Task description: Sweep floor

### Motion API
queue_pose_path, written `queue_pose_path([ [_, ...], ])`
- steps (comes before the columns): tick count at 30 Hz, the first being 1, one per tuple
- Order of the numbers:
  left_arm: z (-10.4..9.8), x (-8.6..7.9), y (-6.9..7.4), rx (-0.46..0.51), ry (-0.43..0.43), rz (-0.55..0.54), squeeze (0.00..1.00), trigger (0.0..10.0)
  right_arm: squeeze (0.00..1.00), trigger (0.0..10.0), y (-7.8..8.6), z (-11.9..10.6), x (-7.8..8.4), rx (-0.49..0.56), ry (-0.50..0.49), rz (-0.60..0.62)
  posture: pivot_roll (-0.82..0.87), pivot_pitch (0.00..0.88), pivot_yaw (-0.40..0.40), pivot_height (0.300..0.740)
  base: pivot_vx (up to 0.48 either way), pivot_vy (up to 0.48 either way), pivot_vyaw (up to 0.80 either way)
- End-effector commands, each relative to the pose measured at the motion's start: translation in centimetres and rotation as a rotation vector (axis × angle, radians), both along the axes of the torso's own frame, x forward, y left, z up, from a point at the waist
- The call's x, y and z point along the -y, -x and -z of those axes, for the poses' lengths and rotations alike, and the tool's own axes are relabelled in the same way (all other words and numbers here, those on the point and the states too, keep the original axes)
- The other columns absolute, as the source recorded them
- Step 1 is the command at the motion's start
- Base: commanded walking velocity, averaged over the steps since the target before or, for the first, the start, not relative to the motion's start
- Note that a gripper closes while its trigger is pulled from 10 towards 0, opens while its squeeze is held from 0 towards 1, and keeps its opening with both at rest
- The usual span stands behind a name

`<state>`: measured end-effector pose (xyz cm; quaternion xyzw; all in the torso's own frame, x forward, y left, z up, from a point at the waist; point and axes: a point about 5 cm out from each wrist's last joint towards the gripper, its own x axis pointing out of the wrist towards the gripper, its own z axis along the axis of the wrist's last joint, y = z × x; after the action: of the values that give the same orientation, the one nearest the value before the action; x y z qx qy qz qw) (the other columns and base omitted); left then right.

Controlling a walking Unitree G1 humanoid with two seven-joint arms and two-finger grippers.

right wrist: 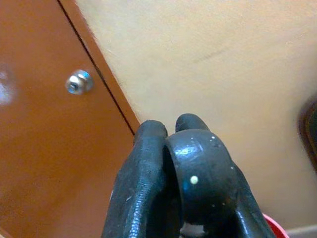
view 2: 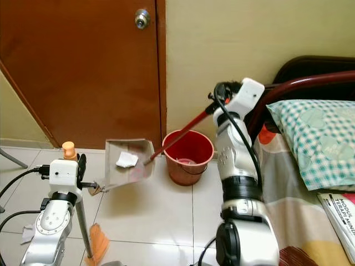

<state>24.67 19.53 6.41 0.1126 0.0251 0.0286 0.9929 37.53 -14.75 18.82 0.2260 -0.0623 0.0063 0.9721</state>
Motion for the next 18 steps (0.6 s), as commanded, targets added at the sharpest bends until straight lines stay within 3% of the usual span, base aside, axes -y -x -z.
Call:
queue_pose_path([
  [1, 0.0, 0.2, 0.0, 0.002, 0.021, -0.006, 0.00, 10.0, 0.00, 10.0, -0.6, -2.5, 0.5, 0.084, -0.019, 0.016, 0.01, 0.002, -0.034, 0.740, 0.000, 0.000, 0.00],
  [11, 0.1, 0.3, 0.1, 0.000, 0.023, -0.002, 0.00, 10.0, 0.00, 10.0, -1.8, -6.4, 2.4, 0.187, 0.014, 0.095, 0.01, 0.010, -0.036, 0.740, 0.000, 0.000, 0.00],
  [12, 0.1, 0.4, 0.1, 0.000, 0.025, 0.003, 0.00, 10.0, 0.00, 10.0, -2.0, -7.8, 3.6, 0.226, 0.062, 0.155, 0.01, 0.009, -0.036, 0.740, 0.000, 0.000, 0.00],
  [18, -0.1, 0.7, 0.2, 0.010, 0.031, 0.032, 0.00, 10.0, 0.00, 10.0, -2.0, -9.8, 4.6, 0.297, 0.181, 0.243, 0.01, 0.015, -0.032, 0.740, 0.000, 0.000, 0.00],
])
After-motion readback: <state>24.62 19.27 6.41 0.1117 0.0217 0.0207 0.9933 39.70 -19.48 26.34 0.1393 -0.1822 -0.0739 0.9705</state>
